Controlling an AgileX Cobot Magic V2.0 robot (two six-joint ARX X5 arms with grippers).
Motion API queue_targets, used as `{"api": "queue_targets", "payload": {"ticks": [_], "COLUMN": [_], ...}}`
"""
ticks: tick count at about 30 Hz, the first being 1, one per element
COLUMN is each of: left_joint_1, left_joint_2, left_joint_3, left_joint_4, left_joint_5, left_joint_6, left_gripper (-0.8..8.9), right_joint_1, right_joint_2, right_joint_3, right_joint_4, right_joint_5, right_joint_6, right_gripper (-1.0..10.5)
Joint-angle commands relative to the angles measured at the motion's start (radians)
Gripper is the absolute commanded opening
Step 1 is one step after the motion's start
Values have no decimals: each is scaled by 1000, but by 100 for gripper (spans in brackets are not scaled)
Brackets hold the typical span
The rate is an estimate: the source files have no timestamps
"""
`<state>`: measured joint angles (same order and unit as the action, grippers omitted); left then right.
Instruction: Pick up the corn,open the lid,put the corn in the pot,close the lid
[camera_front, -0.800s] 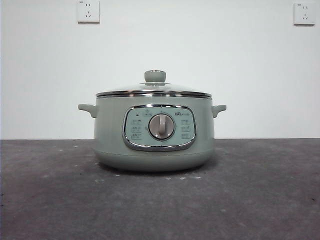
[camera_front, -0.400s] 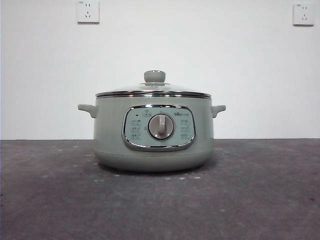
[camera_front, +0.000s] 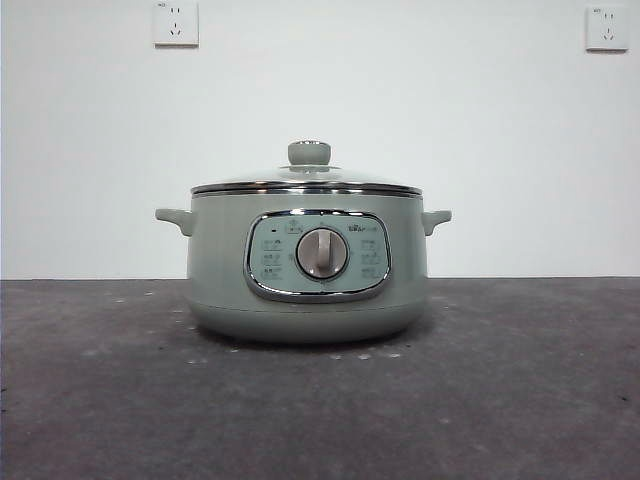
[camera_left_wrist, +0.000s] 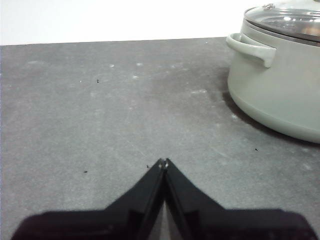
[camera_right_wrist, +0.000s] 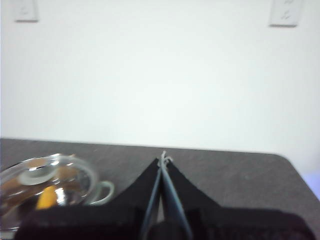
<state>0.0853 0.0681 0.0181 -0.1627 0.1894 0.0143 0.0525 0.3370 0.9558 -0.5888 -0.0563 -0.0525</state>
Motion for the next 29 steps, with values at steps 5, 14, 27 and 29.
{"api": "queue_targets", "payload": {"ticks": [5, 14, 27, 29], "left_joint_1": [4, 4, 4, 4], "left_joint_2": [0, 0, 0, 0], "left_joint_3": [-10, -10, -10, -10], "left_joint_4": [7, 7, 7, 7], "left_joint_5": [0, 0, 0, 0], "left_joint_6": [-7, -7, -7, -7], "left_gripper": [-3, -3, -3, -3], "right_joint_1": [-69, -73, -73, -73], "right_joint_2": [-181, -330, -329, -329], "right_joint_3": [-481, -837, -942, -942], "right_joint_4": [312, 468, 410, 410], "right_joint_5": [-8, -4, -8, -8], "right_joint_6": [1, 26, 48, 54], "right_gripper": [2, 2, 2, 2]}}
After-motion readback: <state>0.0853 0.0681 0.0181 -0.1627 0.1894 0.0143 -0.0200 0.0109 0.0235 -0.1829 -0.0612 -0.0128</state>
